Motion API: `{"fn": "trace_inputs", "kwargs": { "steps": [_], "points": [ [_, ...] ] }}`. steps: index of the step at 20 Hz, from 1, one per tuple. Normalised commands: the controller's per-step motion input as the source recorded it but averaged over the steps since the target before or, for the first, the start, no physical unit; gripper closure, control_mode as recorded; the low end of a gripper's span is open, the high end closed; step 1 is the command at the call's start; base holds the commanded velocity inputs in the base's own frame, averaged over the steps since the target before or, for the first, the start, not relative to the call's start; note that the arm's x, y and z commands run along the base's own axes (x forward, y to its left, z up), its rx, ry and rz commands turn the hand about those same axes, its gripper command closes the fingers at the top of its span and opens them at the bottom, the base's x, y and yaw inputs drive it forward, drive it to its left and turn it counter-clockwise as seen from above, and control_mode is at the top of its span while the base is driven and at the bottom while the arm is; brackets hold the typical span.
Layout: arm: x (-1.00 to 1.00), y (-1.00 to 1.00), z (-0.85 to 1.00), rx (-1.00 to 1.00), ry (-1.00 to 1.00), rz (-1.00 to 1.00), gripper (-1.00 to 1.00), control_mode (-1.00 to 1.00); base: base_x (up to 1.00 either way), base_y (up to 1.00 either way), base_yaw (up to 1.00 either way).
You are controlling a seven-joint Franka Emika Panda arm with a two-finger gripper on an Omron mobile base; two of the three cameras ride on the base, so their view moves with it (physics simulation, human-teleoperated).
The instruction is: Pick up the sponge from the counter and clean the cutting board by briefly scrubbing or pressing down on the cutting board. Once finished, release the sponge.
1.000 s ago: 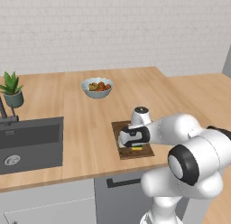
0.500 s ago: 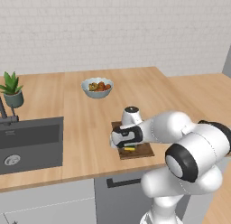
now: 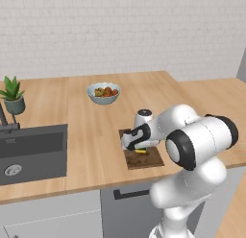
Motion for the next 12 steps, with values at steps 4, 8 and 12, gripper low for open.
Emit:
{"fn": "trace_inputs", "kwargs": {
  "steps": [4,8,12],
  "points": [
    [0.72,-0.24,0.0,0.0,-0.01,-0.03,1.0,-1.0,0.0,0.0,0.0],
    [0.62,-0.04,0.0,0.0,-0.01,-0.01,1.0,-1.0,0.0,0.0,0.0],
    [0.34,0.0,0.0,0.0,-0.01,0.0,1.0,-1.0,0.0,0.0,0.0]
  ]
}}
